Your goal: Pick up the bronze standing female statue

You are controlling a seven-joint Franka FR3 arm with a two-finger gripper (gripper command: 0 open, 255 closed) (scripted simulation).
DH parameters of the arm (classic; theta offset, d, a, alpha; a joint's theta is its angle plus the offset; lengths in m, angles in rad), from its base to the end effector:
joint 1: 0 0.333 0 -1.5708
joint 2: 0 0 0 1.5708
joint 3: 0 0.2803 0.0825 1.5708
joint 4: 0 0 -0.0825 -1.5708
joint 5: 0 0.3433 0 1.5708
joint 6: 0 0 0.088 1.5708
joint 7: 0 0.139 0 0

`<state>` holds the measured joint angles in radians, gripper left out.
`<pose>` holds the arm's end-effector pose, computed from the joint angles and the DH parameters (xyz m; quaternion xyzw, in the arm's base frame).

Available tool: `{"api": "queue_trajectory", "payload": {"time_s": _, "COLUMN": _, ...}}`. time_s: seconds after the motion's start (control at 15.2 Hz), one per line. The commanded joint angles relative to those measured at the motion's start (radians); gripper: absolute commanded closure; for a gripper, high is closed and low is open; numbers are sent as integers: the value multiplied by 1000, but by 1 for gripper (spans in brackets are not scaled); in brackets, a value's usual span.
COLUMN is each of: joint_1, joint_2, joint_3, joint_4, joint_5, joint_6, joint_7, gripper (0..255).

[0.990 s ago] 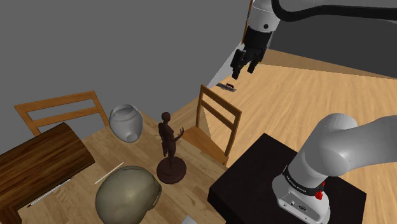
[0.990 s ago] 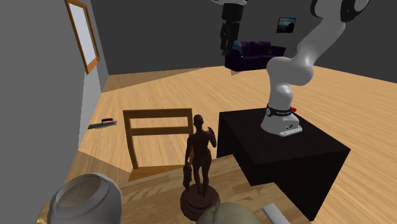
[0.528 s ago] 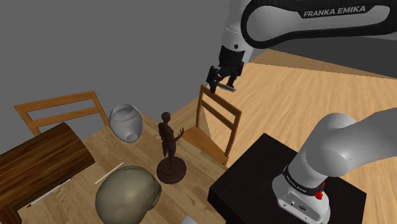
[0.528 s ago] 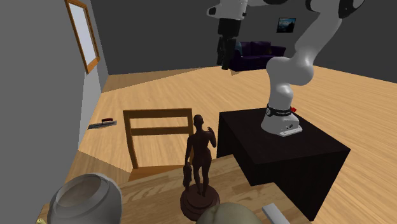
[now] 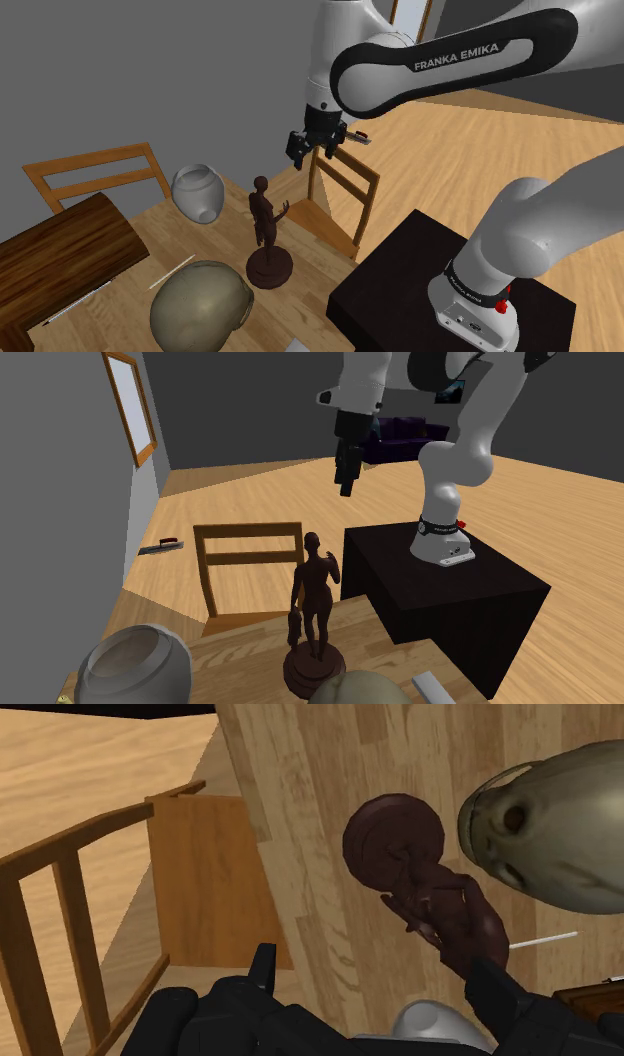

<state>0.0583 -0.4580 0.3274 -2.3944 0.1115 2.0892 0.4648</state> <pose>0.3771 0.1651 0.4406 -0.9947 0.0748 -0.0700 0.0075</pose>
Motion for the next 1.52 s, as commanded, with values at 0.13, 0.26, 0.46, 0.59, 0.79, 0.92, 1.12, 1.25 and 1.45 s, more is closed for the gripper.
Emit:
{"api": "queue_trajectory", "payload": {"time_s": 0.13, "joint_1": -10, "joint_2": 146, "joint_3": 80, "joint_4": 55, "joint_5": -33, "joint_6": 94, "joint_7": 112, "gripper": 0}}
{"api": "queue_trajectory", "payload": {"time_s": 0.26, "joint_1": -16, "joint_2": 220, "joint_3": 117, "joint_4": 89, "joint_5": -65, "joint_6": 131, "joint_7": 173, "gripper": 0}}
{"api": "queue_trajectory", "payload": {"time_s": 0.46, "joint_1": -23, "joint_2": 339, "joint_3": 165, "joint_4": 151, "joint_5": -133, "joint_6": 179, "joint_7": 273, "gripper": 0}}
{"api": "queue_trajectory", "payload": {"time_s": 0.59, "joint_1": -20, "joint_2": 423, "joint_3": 189, "joint_4": 199, "joint_5": -191, "joint_6": 202, "joint_7": 346, "gripper": 0}}
{"api": "queue_trajectory", "payload": {"time_s": 0.79, "joint_1": -17, "joint_2": 451, "joint_3": 190, "joint_4": 194, "joint_5": -214, "joint_6": 230, "joint_7": 368, "gripper": 0}}
{"api": "queue_trajectory", "payload": {"time_s": 0.92, "joint_1": -16, "joint_2": 467, "joint_3": 190, "joint_4": 182, "joint_5": -227, "joint_6": 256, "joint_7": 378, "gripper": 0}}
{"api": "queue_trajectory", "payload": {"time_s": 1.12, "joint_1": -15, "joint_2": 497, "joint_3": 189, "joint_4": 162, "joint_5": -254, "joint_6": 301, "joint_7": 400, "gripper": 0}}
{"api": "queue_trajectory", "payload": {"time_s": 1.25, "joint_1": -15, "joint_2": 497, "joint_3": 189, "joint_4": 162, "joint_5": -254, "joint_6": 301, "joint_7": 400, "gripper": 0}}
{"api": "queue_trajectory", "payload": {"time_s": 1.45, "joint_1": -15, "joint_2": 494, "joint_3": 189, "joint_4": 160, "joint_5": -252, "joint_6": 300, "joint_7": 398, "gripper": 255}}
